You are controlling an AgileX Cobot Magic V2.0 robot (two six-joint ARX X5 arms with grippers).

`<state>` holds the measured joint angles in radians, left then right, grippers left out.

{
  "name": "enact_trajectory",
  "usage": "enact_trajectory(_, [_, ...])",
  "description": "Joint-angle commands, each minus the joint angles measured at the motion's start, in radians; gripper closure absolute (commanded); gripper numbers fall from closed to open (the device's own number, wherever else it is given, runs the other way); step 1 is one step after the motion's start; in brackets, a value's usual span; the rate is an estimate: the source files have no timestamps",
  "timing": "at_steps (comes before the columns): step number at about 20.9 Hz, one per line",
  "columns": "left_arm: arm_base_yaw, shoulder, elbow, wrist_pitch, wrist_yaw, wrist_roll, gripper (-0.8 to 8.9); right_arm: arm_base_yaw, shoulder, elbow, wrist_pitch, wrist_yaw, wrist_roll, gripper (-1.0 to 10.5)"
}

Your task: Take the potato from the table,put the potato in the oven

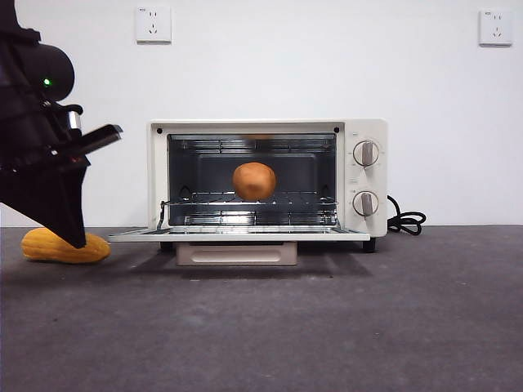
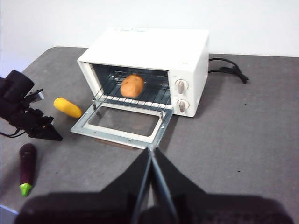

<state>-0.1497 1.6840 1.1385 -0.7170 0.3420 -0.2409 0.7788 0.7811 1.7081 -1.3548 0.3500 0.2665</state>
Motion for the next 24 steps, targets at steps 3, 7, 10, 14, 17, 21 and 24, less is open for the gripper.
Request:
enact_trajectory(3, [0.0, 0.027, -0.006, 0.07, -0.002, -0.077, 8.19, 0.001, 0.0, -0.003, -0.023, 0.007, 0.01, 9.5])
enact_trajectory(7, [0.001, 0.056, -0.006, 0.075, -0.006, -0.096, 8.19, 0.001, 0.0, -0.003, -0.023, 0.007, 0.01, 9.5])
enact_trajectory(10, [0.001, 0.087, -0.006, 0.086, 0.0, -0.111, 8.19, 0.001, 0.0, -0.003, -0.023, 0.01, 0.01, 9.5])
enact_trajectory(14, [0.0, 0.124, -0.005, 0.125, 0.044, -0.163, 8.19, 0.001, 0.0, -0.003, -0.023, 0.01, 0.011, 9.5])
enact_trajectory(17, [0.001, 0.136, -0.005, 0.148, 0.056, -0.192, 8.19, 0.001, 0.0, -0.003, -0.023, 0.01, 0.015, 9.5])
enact_trajectory(21, [0.002, 0.137, -0.005, 0.189, 0.056, -0.22, 8.19, 0.001, 0.0, -0.003, -0.023, 0.01, 0.015, 9.5])
enact_trajectory(24, [0.002, 0.137, -0.005, 0.22, 0.058, -0.253, 8.19, 0.001, 0.0, -0.003, -0.023, 0.01, 0.017, 9.5])
